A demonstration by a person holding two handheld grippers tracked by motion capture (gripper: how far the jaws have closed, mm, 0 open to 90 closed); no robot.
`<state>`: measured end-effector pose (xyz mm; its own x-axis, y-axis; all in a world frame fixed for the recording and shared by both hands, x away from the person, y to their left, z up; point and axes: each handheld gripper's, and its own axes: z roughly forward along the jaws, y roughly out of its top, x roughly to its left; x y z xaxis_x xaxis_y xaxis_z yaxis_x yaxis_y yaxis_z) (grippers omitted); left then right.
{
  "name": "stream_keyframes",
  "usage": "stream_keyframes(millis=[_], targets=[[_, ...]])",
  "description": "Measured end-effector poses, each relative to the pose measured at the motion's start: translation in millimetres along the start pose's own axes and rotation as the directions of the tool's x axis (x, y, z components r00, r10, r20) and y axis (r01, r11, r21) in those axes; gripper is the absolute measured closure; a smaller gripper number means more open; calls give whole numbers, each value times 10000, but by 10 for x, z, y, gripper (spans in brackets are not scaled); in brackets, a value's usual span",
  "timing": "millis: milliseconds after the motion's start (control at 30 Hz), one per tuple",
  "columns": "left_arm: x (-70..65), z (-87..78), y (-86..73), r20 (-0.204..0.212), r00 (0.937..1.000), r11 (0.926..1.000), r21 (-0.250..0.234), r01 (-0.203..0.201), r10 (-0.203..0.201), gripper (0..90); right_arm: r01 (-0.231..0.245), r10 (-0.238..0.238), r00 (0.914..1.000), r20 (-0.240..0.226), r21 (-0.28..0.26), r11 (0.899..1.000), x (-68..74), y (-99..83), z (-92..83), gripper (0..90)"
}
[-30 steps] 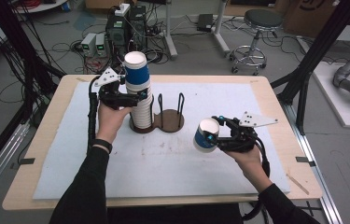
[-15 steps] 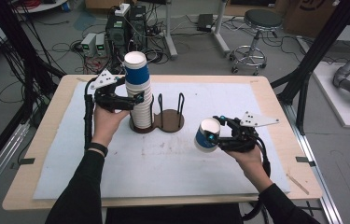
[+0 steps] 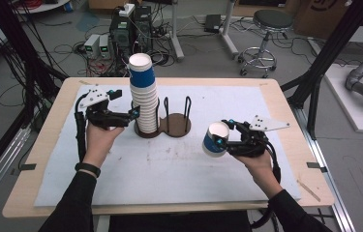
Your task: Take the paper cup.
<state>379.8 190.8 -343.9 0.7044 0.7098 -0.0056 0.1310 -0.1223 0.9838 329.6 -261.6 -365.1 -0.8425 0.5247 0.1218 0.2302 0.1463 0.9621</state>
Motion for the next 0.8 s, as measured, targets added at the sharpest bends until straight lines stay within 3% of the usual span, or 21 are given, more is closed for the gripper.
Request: stream_keyframes(millis=[167,567,800], targets=[[-116,-86,-141,190,9996,9996,-184,192,-188,58,-18,18,10000,20,8,10000,-15,-2,4,300],[-430,-144,-444,651,9975,9996,58,260,-263,58,29,-31,9999,103,165,9999,-19,-26,31,300],[-576,-156,-571,698,9975,9993,343,-161,137,59,51,-55,9997,228,191,9998,-39,-39,30,300]])
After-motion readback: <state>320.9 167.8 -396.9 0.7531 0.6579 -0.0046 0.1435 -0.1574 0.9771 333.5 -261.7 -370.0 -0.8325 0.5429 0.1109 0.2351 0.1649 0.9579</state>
